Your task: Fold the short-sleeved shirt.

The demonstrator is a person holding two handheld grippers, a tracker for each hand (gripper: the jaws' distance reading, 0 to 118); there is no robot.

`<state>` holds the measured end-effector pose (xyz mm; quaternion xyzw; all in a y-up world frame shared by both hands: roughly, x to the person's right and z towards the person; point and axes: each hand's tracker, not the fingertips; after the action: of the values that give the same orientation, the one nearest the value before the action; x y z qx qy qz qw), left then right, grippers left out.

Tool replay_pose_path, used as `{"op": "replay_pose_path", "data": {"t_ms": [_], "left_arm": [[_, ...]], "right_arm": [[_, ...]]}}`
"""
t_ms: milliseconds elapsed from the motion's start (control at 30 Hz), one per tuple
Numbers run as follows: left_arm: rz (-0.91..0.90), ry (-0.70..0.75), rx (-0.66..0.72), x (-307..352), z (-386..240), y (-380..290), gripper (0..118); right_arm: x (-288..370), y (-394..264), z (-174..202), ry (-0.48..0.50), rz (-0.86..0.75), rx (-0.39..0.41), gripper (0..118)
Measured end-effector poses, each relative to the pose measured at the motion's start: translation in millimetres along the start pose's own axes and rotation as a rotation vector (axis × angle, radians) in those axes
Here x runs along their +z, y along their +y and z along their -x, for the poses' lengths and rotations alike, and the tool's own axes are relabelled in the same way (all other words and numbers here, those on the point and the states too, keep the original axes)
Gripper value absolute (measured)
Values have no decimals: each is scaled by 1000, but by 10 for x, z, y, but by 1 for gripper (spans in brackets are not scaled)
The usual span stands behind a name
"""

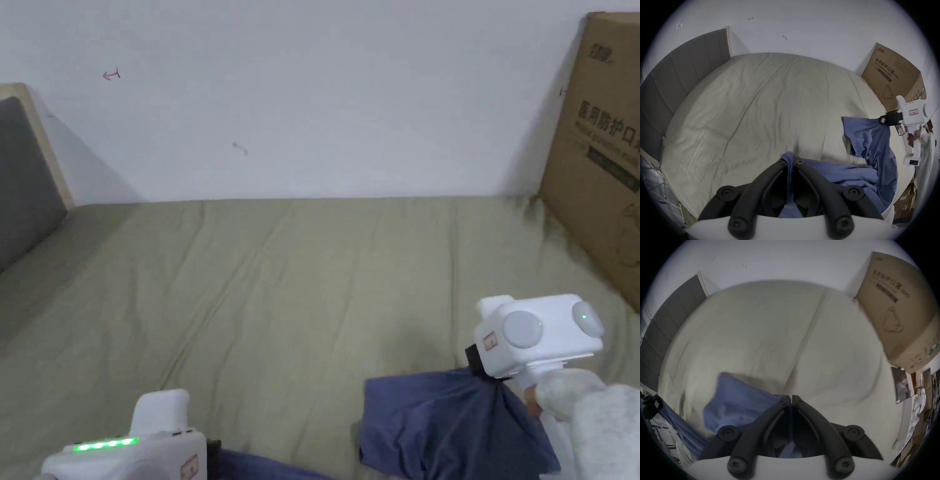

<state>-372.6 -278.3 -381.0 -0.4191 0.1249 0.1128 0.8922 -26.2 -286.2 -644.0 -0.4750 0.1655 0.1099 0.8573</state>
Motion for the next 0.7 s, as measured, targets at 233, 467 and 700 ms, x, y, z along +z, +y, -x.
{"op": "replay_pose_path", "data": {"t_ms": [233, 467, 700], "left_arm": [[-108, 78, -43, 484, 96, 357, 4], [-259, 91, -60, 1186, 167, 731, 4], [-373, 109, -118, 1703, -31, 1027, 4]], "right_arm": [[1398, -31, -662, -102, -167, -78, 2], [2330, -143, -1341, -98, -296, -218, 2], [2842, -107, -1333, -108, -378, -232, 2]]}}
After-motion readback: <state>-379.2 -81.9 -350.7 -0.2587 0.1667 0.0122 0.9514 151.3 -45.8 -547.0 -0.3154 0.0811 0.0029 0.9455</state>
